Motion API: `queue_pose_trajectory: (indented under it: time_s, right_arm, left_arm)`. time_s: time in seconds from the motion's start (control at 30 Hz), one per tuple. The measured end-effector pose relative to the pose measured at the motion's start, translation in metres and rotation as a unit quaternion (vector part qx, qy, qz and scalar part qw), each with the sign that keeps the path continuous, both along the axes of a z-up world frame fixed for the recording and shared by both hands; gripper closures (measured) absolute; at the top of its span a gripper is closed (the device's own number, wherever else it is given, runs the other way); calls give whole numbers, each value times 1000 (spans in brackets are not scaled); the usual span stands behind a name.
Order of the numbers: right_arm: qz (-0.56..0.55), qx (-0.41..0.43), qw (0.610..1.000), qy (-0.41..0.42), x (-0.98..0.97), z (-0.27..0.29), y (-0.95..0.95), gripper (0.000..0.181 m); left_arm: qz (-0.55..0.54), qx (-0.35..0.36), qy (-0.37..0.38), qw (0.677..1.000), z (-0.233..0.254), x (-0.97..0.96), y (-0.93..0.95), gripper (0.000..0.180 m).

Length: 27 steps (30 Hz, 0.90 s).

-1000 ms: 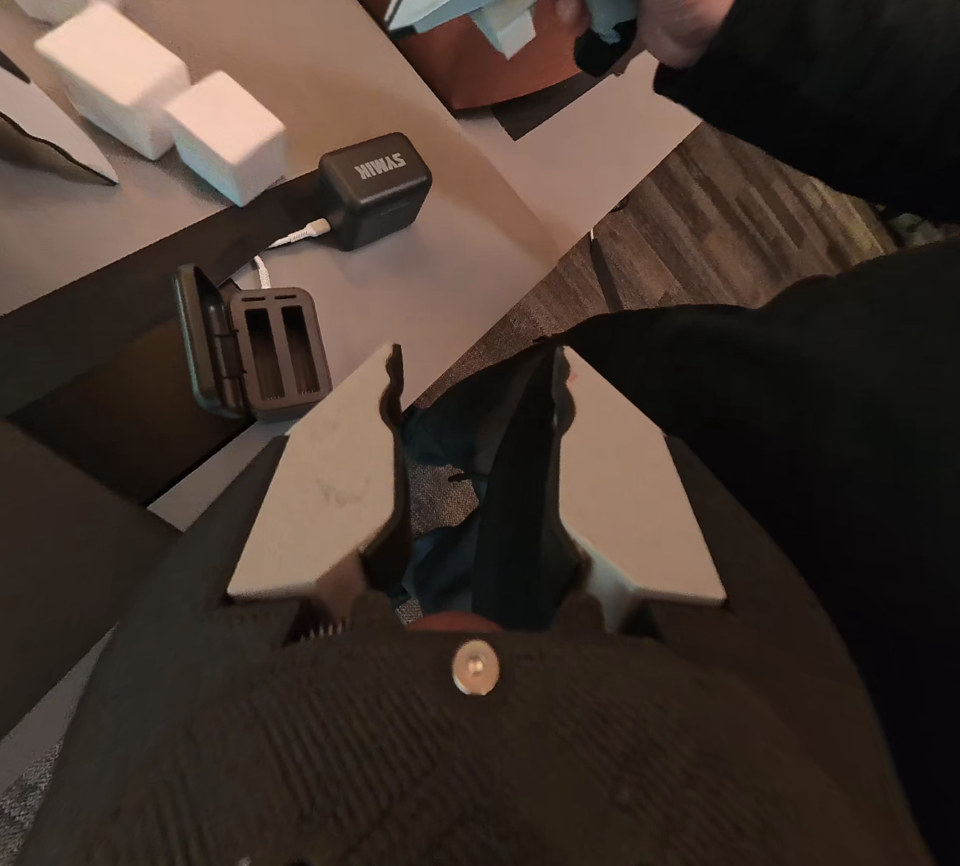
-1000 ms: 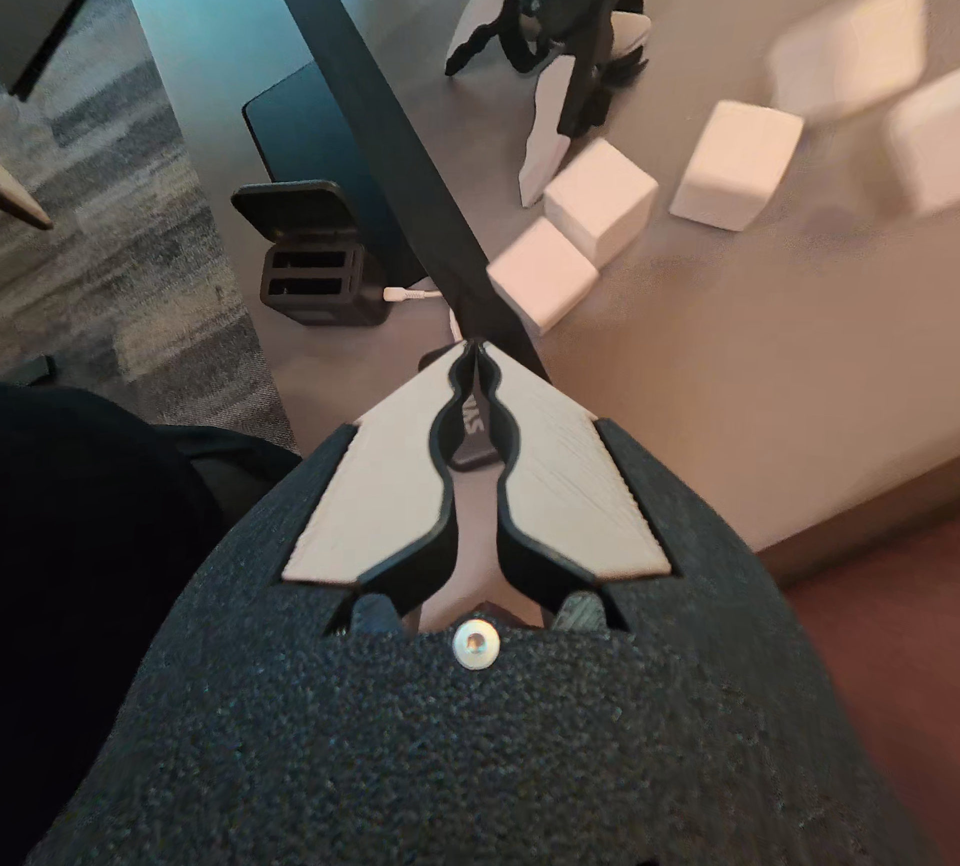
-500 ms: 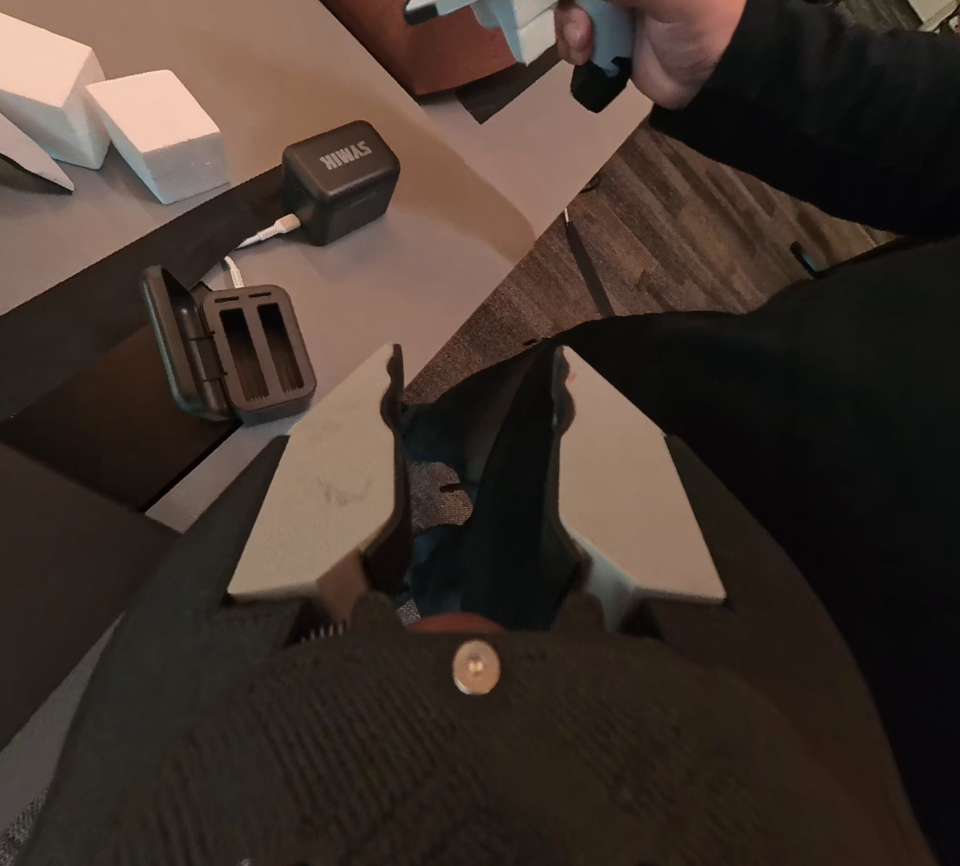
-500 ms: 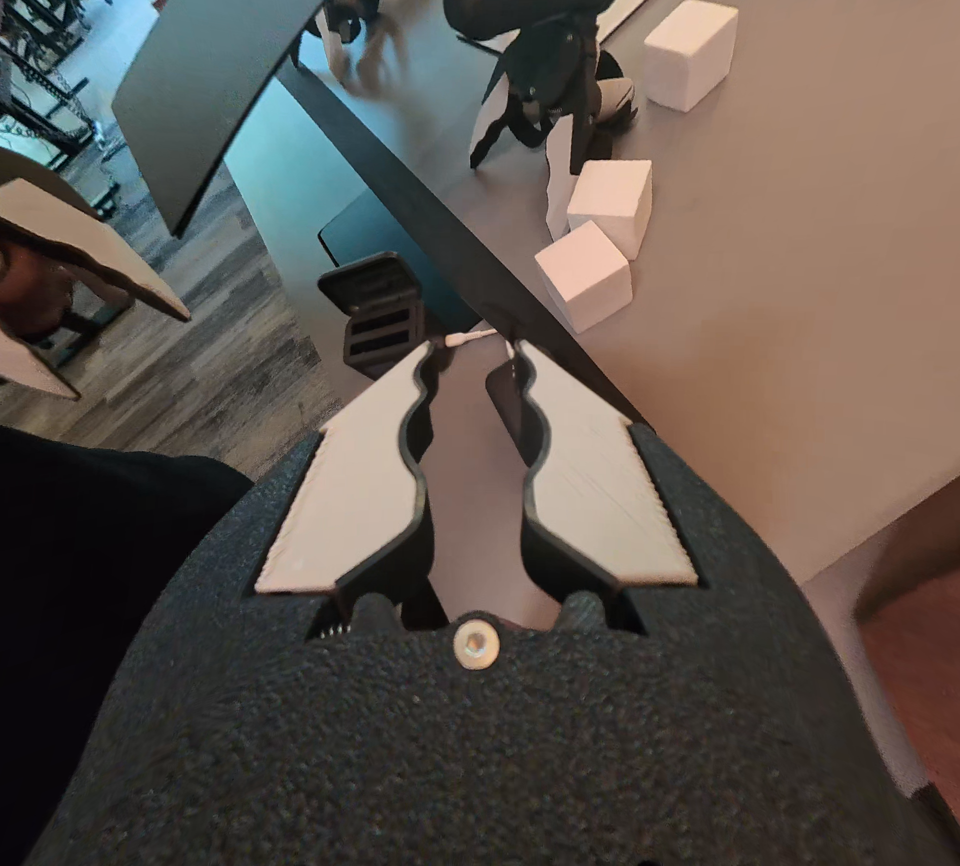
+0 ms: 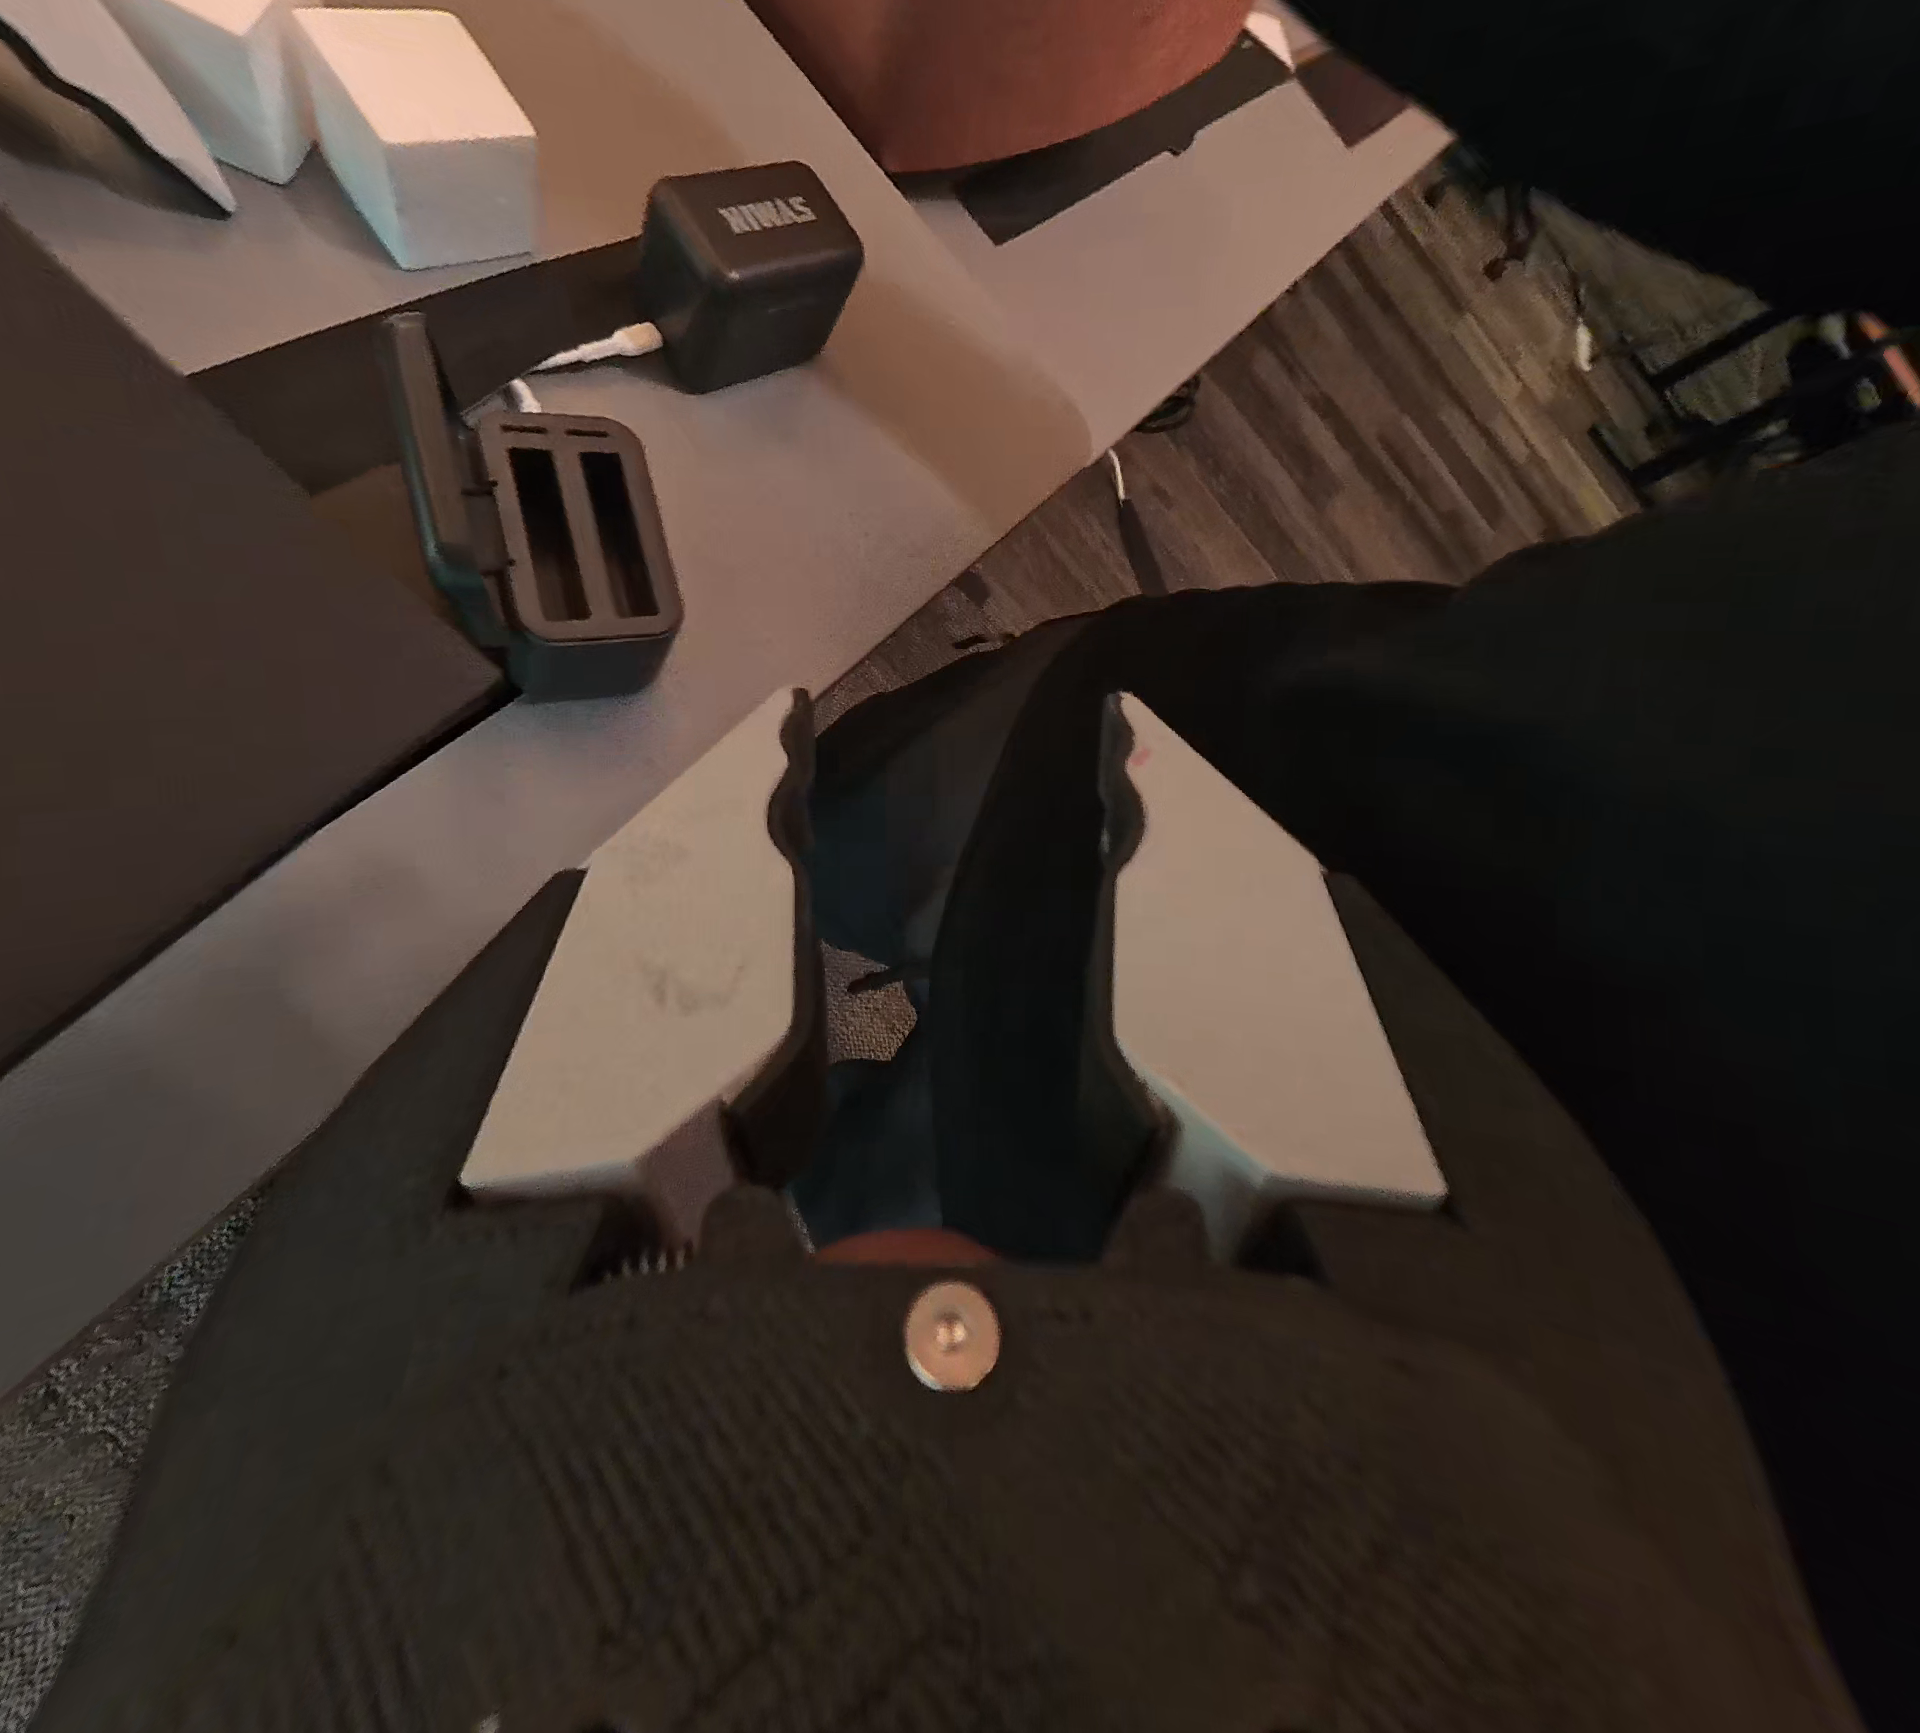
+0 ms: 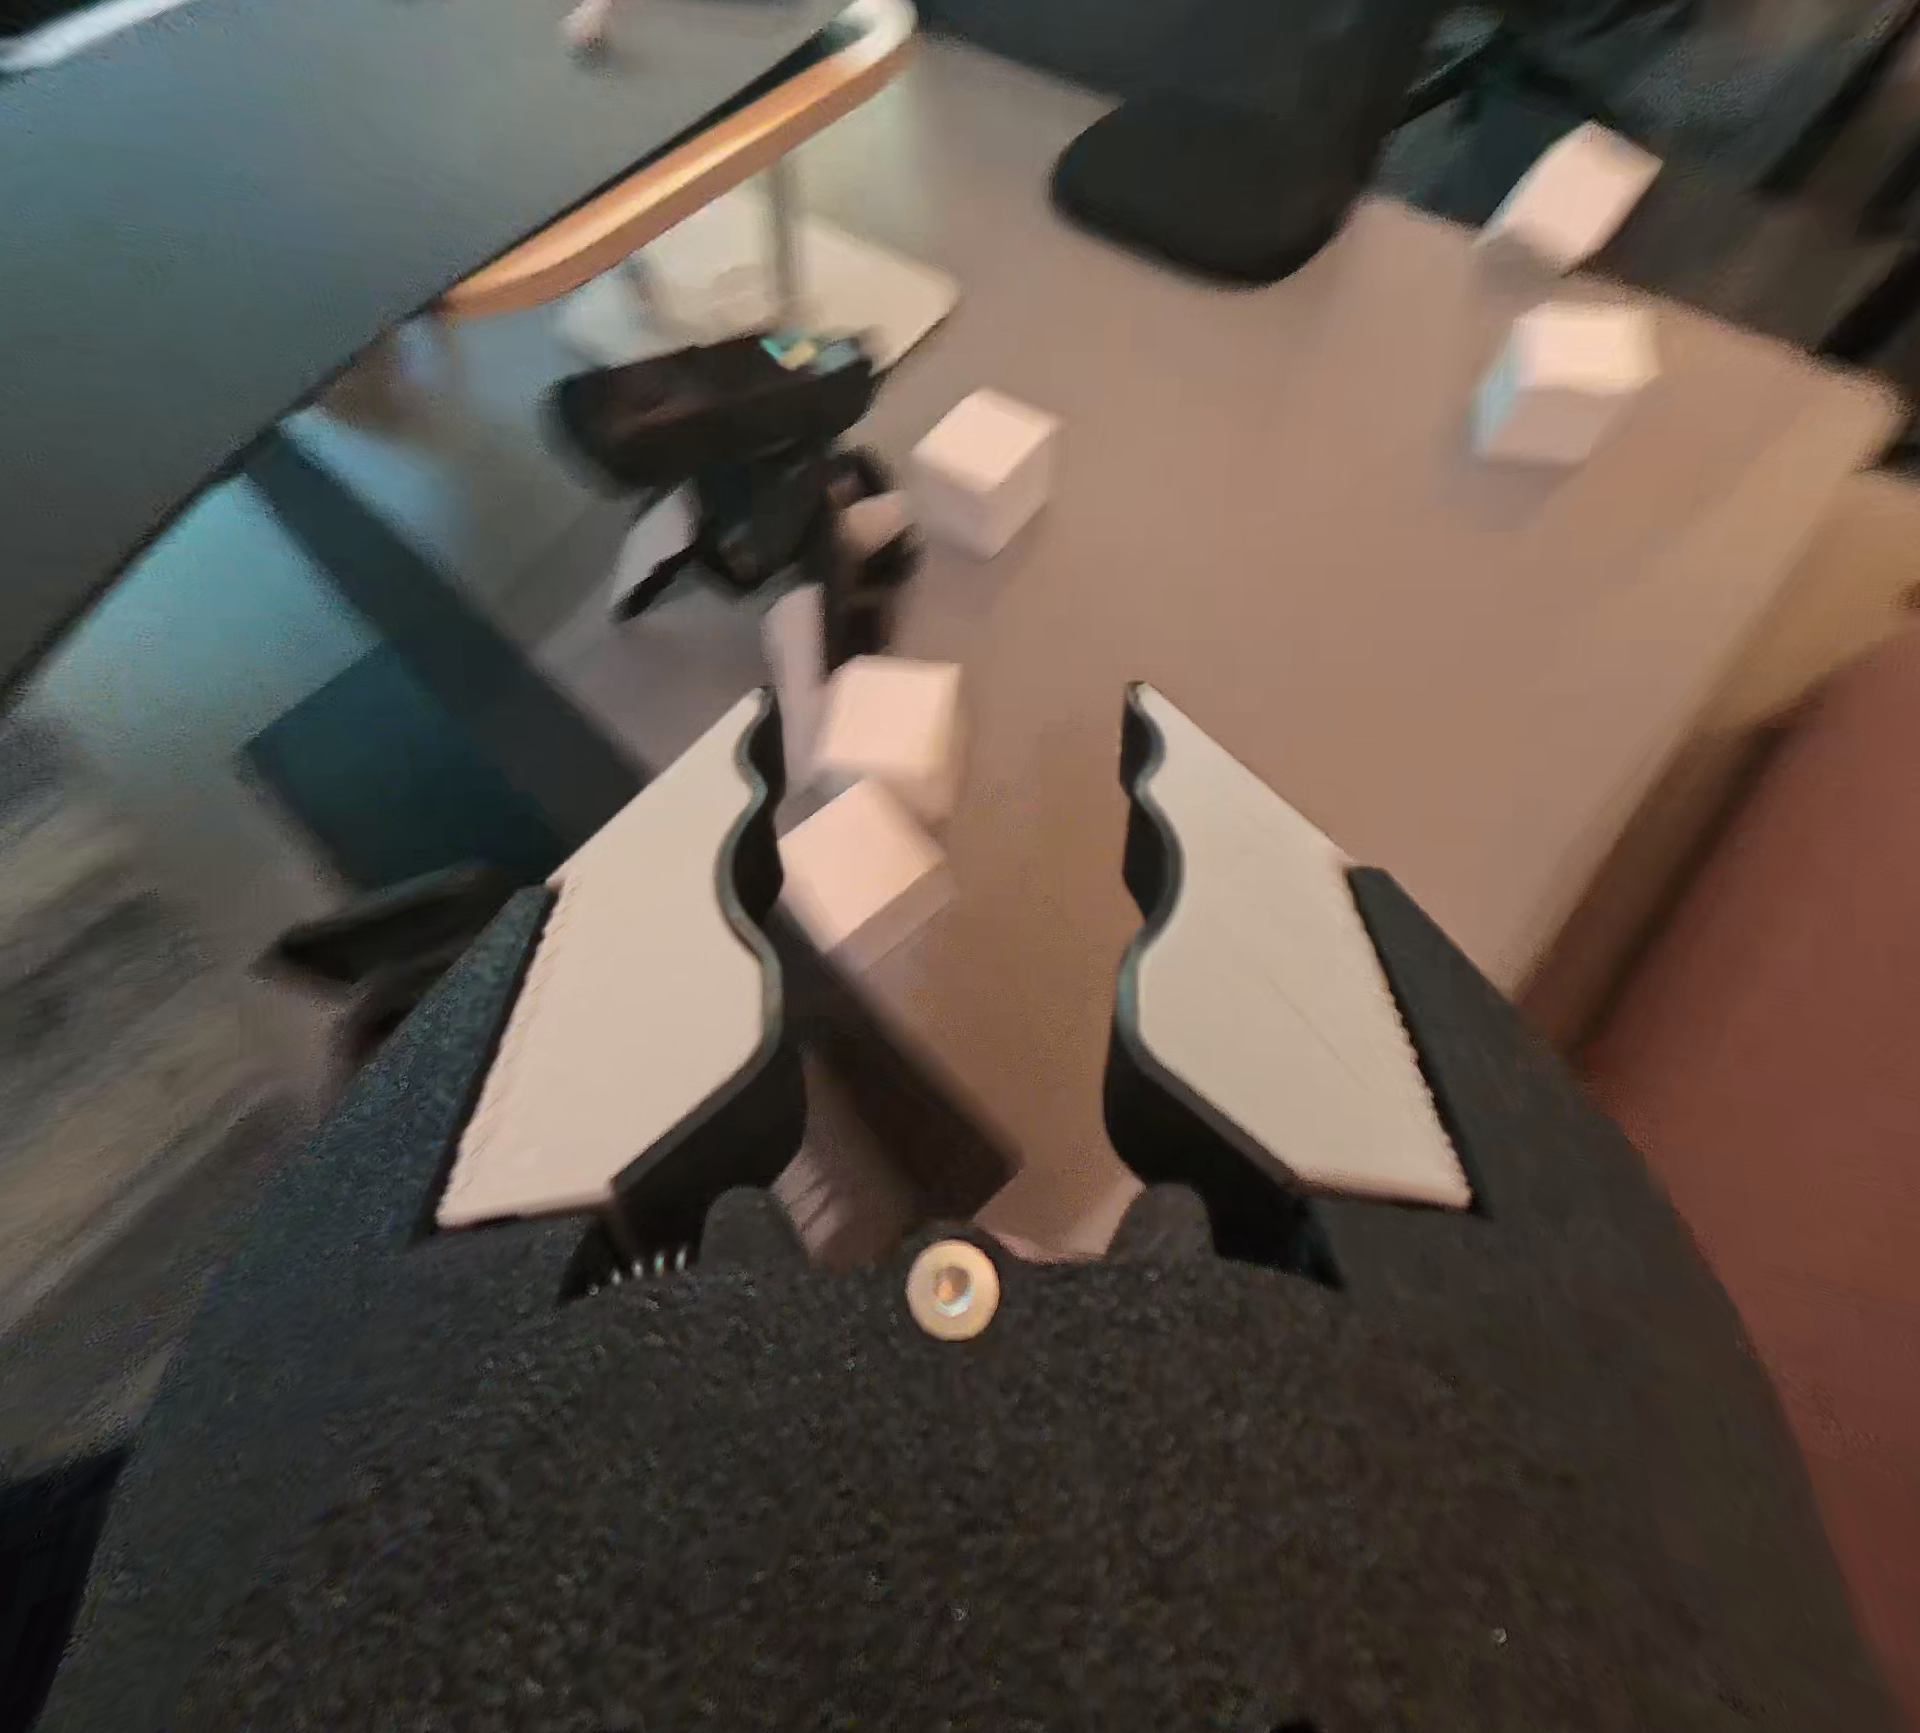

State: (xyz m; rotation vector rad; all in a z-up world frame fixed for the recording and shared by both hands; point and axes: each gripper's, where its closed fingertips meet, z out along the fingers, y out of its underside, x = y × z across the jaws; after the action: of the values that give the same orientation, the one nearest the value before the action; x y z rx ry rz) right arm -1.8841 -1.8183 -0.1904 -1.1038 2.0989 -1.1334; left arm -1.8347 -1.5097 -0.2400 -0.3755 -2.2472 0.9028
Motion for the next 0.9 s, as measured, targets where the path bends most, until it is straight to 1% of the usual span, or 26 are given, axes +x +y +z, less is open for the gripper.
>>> queue_pose_trajectory:
  time_s: [0.07,0.1,0.17,0.2,0.3,0.37,0.47,0.5,0.57,0.6,0.63,0.67,0.7,0.77,0.83,0.9]
  right_arm:
    - [-56,-56,997,13,15,13,-72,99]
    - [-62,-43,997,3,30,17,-102,93]
    - [-32,38,998,-49,74,26,-140,101]
    - [-19,56,995,-75,93,33,-155,100]
    - [-13,24,992,-125,133,44,-188,101]
    - [3,-1,987,-163,154,47,-189,101]
    - [59,-32,977,-203,181,50,-166,101]
    - [73,-49,974,-208,188,53,-157,102]
    - [99,-88,968,-215,200,65,-141,103]
    - [114,-97,964,-221,207,72,-132,103]
    - [133,-101,961,-222,215,79,-122,105]
    - [153,-105,958,-218,221,87,-111,110]
    - [177,-112,953,-218,226,98,-98,121]
    - [217,-140,941,-219,232,127,-71,156]
    - [257,-169,925,-222,234,161,-39,181]
    - [297,-172,910,-234,237,196,2,181]
  left_arm:
    - [10,6,-1,1000,-3,5,-2,126]
    - [13,11,1,1000,-4,6,-2,126]
    - [19,27,0,999,-8,7,1,126]
    - [26,37,-2,999,-10,8,3,126]
    - [69,46,5,997,-7,9,10,128]
    - [106,49,-4,993,-5,14,16,137]
    - [186,48,-43,980,0,29,26,143]
    - [219,45,-60,973,1,37,29,151]
    - [297,43,-100,949,-4,59,38,167]
    - [333,44,-118,934,-8,71,44,180]
    - [368,51,-138,918,-12,84,51,180]
    - [394,56,-155,904,-15,95,58,180]
    - [412,53,-173,893,-16,105,63,180]
    - [436,38,-213,874,-15,125,74,180]
    - [447,26,-223,866,-16,138,86,180]
    - [449,17,-203,870,-20,143,100,180]
